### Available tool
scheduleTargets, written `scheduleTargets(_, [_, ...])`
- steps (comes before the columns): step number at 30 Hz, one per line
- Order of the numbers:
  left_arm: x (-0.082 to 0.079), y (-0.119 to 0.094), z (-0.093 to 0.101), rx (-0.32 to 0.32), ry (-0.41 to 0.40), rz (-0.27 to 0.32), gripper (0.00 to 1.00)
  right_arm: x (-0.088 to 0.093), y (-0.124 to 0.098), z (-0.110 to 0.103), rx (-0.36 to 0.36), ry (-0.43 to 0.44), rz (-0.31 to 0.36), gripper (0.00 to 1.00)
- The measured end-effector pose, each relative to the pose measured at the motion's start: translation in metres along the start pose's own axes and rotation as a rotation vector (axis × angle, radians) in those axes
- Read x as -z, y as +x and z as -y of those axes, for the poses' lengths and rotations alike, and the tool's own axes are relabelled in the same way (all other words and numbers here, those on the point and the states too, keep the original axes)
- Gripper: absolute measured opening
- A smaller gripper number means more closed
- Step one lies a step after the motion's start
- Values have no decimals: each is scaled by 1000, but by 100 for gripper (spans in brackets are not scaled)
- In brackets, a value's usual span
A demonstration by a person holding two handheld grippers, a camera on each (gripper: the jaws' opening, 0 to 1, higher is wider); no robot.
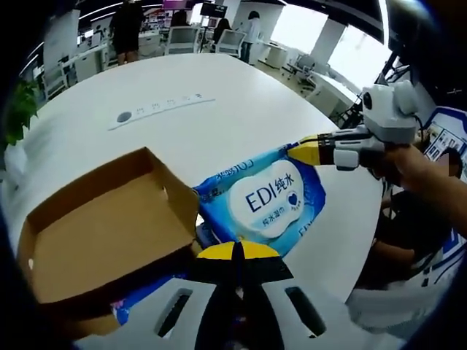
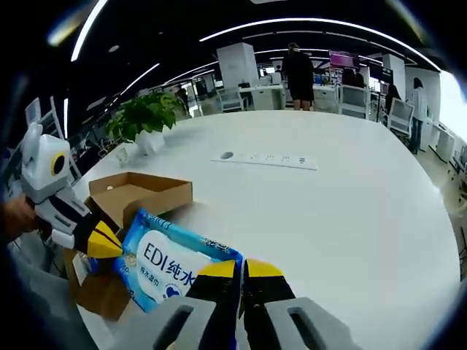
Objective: Operate the shoe box by opening the lid, removing the specified soft item, and placing it in the target area until the item is outside and the box remains undamaged.
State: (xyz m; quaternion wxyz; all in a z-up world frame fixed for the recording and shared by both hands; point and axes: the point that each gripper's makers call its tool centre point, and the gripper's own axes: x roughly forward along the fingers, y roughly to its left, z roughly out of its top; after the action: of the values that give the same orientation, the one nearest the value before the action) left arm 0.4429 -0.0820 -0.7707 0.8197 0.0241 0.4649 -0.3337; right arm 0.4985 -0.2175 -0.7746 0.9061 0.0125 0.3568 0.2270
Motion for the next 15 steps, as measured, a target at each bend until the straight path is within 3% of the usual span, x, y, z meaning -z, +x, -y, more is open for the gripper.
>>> scheduleTargets(15, [-1, 5, 0, -10, 54, -31, 0, 18, 14, 6, 16, 32, -36, 0])
